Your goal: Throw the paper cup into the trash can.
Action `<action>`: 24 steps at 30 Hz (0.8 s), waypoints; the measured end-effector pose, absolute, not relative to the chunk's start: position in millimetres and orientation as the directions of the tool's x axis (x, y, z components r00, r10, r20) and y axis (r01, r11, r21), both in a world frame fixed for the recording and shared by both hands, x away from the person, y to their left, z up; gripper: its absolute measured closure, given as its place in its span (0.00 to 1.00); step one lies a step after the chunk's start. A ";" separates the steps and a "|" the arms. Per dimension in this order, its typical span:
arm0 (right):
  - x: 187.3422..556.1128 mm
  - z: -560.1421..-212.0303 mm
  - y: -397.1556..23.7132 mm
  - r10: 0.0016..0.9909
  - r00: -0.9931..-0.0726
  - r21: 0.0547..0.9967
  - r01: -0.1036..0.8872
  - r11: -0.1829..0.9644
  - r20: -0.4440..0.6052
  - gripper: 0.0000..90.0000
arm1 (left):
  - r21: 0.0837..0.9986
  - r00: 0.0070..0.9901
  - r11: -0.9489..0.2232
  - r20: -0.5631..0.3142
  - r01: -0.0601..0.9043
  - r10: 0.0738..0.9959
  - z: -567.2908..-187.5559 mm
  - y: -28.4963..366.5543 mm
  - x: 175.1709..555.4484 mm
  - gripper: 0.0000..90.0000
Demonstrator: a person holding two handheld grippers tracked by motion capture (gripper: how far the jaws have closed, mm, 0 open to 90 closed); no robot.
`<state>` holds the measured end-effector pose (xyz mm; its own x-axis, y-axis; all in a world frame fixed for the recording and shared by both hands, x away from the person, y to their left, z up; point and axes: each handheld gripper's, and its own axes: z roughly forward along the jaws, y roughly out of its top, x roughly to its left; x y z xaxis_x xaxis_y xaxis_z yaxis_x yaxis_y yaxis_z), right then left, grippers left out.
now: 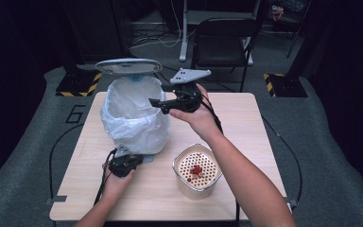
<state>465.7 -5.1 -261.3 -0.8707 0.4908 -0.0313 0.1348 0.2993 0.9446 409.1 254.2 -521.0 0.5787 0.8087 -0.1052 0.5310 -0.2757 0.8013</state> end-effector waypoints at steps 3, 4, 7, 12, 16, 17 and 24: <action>461.4 -262.2 -16.0 0.505 -0.861 0.940 0.128 0.316 -0.053 0.39 | 0.798 0.575 -0.269 -0.115 0.539 0.810 -520.7 254.3 408.8 1.00; 460.0 -263.1 -20.4 0.509 -0.859 0.938 0.131 0.320 -0.053 0.40 | 0.797 0.563 -0.245 -0.139 0.552 0.815 -521.3 252.6 407.8 1.00; 455.4 -267.3 -36.3 0.521 -0.851 0.936 0.122 0.331 -0.073 0.42 | 0.800 0.575 -0.276 -0.103 0.532 0.811 -520.8 254.4 408.7 1.00; 445.2 -280.9 -69.7 0.564 -0.824 0.937 0.152 0.315 -0.056 0.44 | 0.799 0.578 -0.277 -0.107 0.534 0.809 -520.6 254.2 408.5 1.00; 438.5 -295.3 -95.9 0.598 -0.798 0.929 0.160 0.334 -0.078 0.44 | 0.799 0.578 -0.275 -0.108 0.534 0.809 -520.6 254.2 408.5 1.00; 435.5 -298.4 -101.8 0.601 -0.795 0.929 0.157 0.335 -0.083 0.44 | 0.799 0.577 -0.279 -0.102 0.533 0.810 -520.6 254.3 408.5 1.00; 419.1 -319.4 -132.2 0.642 -0.760 0.926 0.169 0.338 -0.096 0.45 | 0.796 0.579 -0.281 -0.104 0.535 0.809 -520.2 254.3 408.4 1.00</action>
<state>419.1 -132.2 -319.4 -0.7604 0.6424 -0.0956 0.1688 0.3375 0.9261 408.4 254.3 -520.2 0.5791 0.8086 -0.1036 0.5354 -0.2814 0.7963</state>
